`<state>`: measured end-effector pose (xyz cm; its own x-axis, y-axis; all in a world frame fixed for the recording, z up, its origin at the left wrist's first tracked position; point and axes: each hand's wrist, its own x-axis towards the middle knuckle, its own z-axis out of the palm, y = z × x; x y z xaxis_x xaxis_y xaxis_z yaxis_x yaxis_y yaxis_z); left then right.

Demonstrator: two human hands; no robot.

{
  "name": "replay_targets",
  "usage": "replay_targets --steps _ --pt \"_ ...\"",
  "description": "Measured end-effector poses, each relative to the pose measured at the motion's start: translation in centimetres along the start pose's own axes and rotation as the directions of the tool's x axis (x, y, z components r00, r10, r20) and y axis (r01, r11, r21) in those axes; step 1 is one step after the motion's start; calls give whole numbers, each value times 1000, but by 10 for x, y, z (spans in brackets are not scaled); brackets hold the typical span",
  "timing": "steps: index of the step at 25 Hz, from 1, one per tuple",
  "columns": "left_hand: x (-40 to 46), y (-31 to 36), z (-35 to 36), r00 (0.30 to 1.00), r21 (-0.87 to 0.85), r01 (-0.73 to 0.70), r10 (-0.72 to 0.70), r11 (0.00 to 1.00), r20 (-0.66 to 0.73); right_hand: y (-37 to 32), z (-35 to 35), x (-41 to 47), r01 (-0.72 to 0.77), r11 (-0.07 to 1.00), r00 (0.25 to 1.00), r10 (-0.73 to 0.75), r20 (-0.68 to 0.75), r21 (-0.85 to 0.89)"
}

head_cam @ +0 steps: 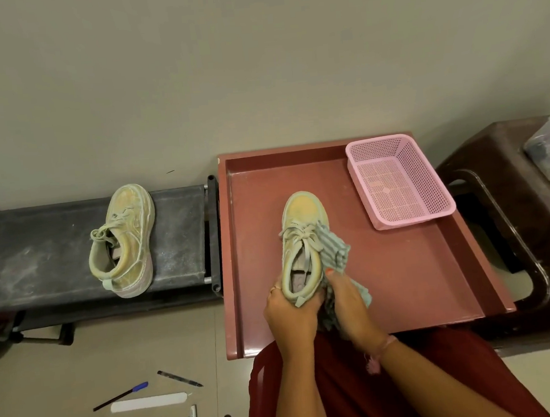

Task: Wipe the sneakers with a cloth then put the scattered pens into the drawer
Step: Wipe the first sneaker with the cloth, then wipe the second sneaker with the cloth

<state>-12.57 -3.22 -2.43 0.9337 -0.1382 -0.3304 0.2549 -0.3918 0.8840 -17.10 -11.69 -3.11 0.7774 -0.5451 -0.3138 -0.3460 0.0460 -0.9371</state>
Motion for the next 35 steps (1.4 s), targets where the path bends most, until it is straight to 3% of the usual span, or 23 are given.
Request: replay_targets --steps 4,9,12,16,20,23,25,29,35 --pt "2 -1 -3 999 -28 27 -26 999 31 -6 -8 87 15 994 995 -26 -97 -109" --pt "2 -3 -2 998 -54 28 -25 998 54 -47 -25 127 23 993 999 -26 -31 -113" --pt "1 -4 1 999 -67 16 -14 998 34 -39 -24 103 -6 1000 1000 6 26 10" --pt "0 -2 6 995 -132 100 -98 986 20 -26 -16 45 -22 970 1000 25 -6 243" --pt "-3 3 4 980 -287 198 -198 937 32 -14 -16 -12 -175 932 985 161 68 317" --pt "-2 2 -2 972 -367 234 -219 900 83 -13 -24 -27 -209 941 977 209 26 267" --pt "-6 7 -12 976 -397 216 -193 892 97 -27 -32 -34 -267 896 959 283 8 355" --pt "-17 20 -37 990 -440 143 -119 887 82 -50 -42 -36 -232 756 962 273 27 612" --pt "0 53 -109 987 -413 -78 12 907 -159 -81 -29 -25 -243 612 954 290 72 753"
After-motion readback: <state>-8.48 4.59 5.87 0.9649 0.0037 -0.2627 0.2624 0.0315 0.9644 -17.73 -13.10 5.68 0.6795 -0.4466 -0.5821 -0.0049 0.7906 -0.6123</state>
